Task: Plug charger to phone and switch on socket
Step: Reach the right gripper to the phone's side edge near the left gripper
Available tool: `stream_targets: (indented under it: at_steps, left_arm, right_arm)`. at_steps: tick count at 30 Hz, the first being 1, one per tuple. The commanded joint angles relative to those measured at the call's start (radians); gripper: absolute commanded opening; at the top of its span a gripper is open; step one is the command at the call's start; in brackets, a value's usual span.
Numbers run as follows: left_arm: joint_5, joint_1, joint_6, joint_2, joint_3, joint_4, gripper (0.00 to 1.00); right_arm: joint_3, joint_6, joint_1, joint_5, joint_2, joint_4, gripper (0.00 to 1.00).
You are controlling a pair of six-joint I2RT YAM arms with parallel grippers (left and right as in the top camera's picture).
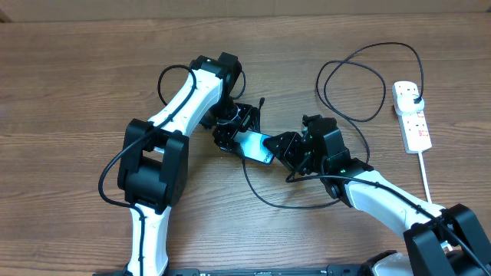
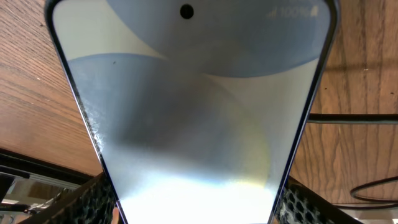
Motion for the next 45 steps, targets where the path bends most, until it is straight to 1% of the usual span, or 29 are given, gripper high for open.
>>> stream_targets:
  at_steps: [1, 15, 19, 22, 27, 31, 33, 36, 37, 38, 39, 40, 45]
  left_arm:
    - [0.003, -0.014, -0.029, -0.005, 0.028, 0.000, 0.61]
    - [0.021, -0.035, -0.048, -0.005, 0.028, 0.020, 0.61]
    - [0.022, -0.035, -0.048, -0.005, 0.028, 0.020, 0.61]
    - [0.022, -0.035, -0.047, -0.005, 0.028, 0.020, 0.65]
    - [0.022, -0.035, -0.047, -0.005, 0.028, 0.019, 0.69]
    - [0.022, -0.035, -0.047, -0.005, 0.028, 0.019, 0.72]
    - [0.022, -0.035, -0.045, -0.005, 0.028, 0.019, 0.75]
    - [0.028, -0.034, -0.043, -0.005, 0.028, 0.018, 0.76]
    - [0.034, -0.032, -0.034, -0.005, 0.028, 0.019, 0.77]
    - [0.039, -0.030, -0.007, -0.005, 0.028, 0.019, 0.82]
    - [0.055, -0.026, 0.028, -0.005, 0.028, 0.019, 0.98]
    - [0.078, -0.019, 0.074, -0.005, 0.028, 0.026, 1.00]
    - [0.231, 0.036, 0.269, -0.005, 0.028, 0.106, 1.00]
  right_arm:
    - [0.022, 0.013, 0.004, 0.018, 0.009, 0.003, 0.34]
    - [0.022, 0.012, 0.004, -0.009, 0.040, 0.009, 0.25]
    - [0.022, 0.012, 0.004, -0.008, 0.040, 0.009, 0.20]
    - [0.022, 0.012, 0.004, -0.008, 0.040, 0.010, 0.16]
    - [0.022, 0.012, 0.004, -0.008, 0.040, 0.011, 0.04]
    - [0.022, 0.013, 0.004, -0.010, 0.040, 0.019, 0.04]
    - [0.022, 0.013, 0.002, -0.033, 0.040, 0.039, 0.04]
    - [0.022, 0.013, -0.006, -0.069, 0.039, 0.077, 0.04]
    - [0.022, 0.013, -0.010, -0.079, 0.039, 0.087, 0.04]
    - [0.022, 0.013, -0.016, -0.089, 0.039, 0.095, 0.04]
    - [0.022, 0.013, -0.022, -0.096, 0.039, 0.099, 0.04]
    - [0.023, 0.013, -0.030, -0.106, 0.037, 0.100, 0.04]
    - [0.023, 0.012, -0.070, -0.146, 0.002, 0.100, 0.04]
